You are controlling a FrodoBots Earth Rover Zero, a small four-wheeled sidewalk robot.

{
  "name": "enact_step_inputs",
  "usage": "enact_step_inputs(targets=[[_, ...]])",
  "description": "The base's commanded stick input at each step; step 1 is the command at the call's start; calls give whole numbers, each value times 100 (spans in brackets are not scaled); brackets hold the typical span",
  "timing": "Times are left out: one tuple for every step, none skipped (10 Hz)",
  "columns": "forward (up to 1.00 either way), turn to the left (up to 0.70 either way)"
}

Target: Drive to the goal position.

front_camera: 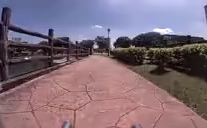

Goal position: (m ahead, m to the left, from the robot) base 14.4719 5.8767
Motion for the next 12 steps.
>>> enact_step_inputs(targets=[[70, 0], [70, 0], [70, 0], [70, 0], [70, 0], [70, 0], [70, 0], [70, 0], [70, 0], [70, 0], [70, 0], [70, 0]])
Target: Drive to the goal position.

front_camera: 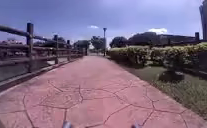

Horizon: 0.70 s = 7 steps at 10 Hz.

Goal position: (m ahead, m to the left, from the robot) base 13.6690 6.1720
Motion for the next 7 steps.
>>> enact_step_inputs(targets=[[70, 0], [70, 0], [70, 0], [70, 0], [70, 0], [70, 0], [70, 0]])
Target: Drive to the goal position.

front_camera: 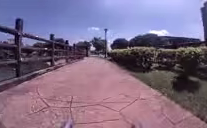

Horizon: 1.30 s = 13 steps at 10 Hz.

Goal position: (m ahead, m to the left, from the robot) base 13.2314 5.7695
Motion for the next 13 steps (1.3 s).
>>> enact_step_inputs(targets=[[70, 0], [70, 0], [70, 0], [70, 0], [70, 0], [70, 0], [70, 0], [70, 0], [70, 0], [70, -8], [70, -32], [70, -35], [70, -35]])
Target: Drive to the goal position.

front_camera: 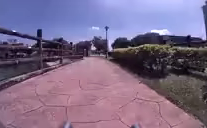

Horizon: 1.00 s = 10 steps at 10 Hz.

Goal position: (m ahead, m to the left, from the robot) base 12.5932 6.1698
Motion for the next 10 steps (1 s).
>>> enact_step_inputs(targets=[[70, -2], [70, 0], [70, 0], [70, 0], [70, 0], [70, 0], [70, 0], [70, 0], [70, 0], [70, 0]])
